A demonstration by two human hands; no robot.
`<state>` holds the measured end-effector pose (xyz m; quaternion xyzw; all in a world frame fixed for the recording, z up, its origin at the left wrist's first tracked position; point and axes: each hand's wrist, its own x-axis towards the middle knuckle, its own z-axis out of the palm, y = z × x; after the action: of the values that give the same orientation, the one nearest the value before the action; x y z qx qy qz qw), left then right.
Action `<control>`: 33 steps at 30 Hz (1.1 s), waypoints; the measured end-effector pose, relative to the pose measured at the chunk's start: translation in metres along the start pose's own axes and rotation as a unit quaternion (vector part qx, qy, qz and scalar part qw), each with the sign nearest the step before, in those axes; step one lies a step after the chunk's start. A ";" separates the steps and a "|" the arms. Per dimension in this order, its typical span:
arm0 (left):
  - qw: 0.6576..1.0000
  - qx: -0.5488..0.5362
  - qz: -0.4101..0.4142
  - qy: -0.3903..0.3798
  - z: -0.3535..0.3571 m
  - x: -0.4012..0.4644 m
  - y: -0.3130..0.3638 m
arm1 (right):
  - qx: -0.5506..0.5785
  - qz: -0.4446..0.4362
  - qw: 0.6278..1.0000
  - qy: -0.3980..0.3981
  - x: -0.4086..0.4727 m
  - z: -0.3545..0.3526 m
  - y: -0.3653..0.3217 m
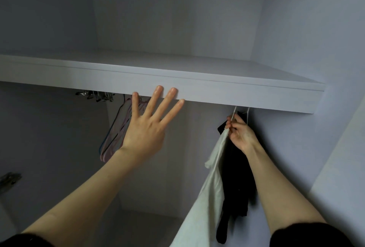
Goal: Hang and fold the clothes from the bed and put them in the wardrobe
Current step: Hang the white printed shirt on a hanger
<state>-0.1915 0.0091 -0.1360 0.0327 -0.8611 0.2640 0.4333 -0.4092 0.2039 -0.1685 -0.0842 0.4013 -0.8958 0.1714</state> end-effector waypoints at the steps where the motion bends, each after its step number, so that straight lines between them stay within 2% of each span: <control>1: 1.000 0.001 0.001 0.000 -0.001 0.000 0.000 | -0.007 -0.002 1.000 0.001 0.003 -0.003 -0.002; 6: 1.000 0.010 -0.002 0.000 -0.001 0.000 0.002 | -0.038 -0.011 0.999 -0.014 0.021 -0.016 -0.009; 11: 1.000 0.017 -0.012 -0.002 -0.001 0.001 0.004 | -0.036 -0.028 0.999 0.005 0.036 -0.020 -0.014; 20: 0.999 0.018 -0.020 -0.022 -0.001 0.001 0.005 | -0.133 -0.038 0.984 0.115 0.052 -0.017 -0.024; 24: 0.999 0.017 -0.024 -0.036 -0.002 0.001 0.006 | -0.177 -0.041 0.966 0.186 0.048 -0.015 -0.029; 25: 0.999 0.015 -0.024 -0.040 -0.002 0.001 0.006 | -0.219 -0.042 0.956 0.192 0.043 -0.016 -0.030; 26: 0.999 0.012 -0.024 -0.046 -0.003 0.000 0.006 | -0.307 -0.049 0.929 0.200 0.038 -0.016 -0.029; 27: 0.998 0.011 -0.024 -0.054 -0.003 0.001 0.006 | -0.434 -0.073 0.871 0.219 0.030 -0.015 -0.027; 29: 0.998 0.005 -0.026 -0.063 -0.005 0.001 0.007 | -0.660 -0.159 0.707 0.196 0.011 -0.012 -0.015; 31: 0.997 -0.022 -0.035 -0.066 -0.007 -0.001 0.008 | -0.787 -0.228 0.562 0.110 -0.012 -0.008 0.009; 32: 0.996 -0.040 -0.040 -0.069 -0.009 -0.002 0.010 | -0.817 -0.236 0.520 0.076 -0.023 -0.006 0.021; 33: 0.994 -0.059 -0.046 -0.075 -0.012 -0.006 0.012 | -0.830 -0.228 0.506 0.049 -0.035 -0.001 0.035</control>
<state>-0.1825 0.0242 -0.1394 0.0659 -0.9028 0.1894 0.3805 -0.3689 0.1957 -0.1959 -0.2329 0.9360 -0.1638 -0.2070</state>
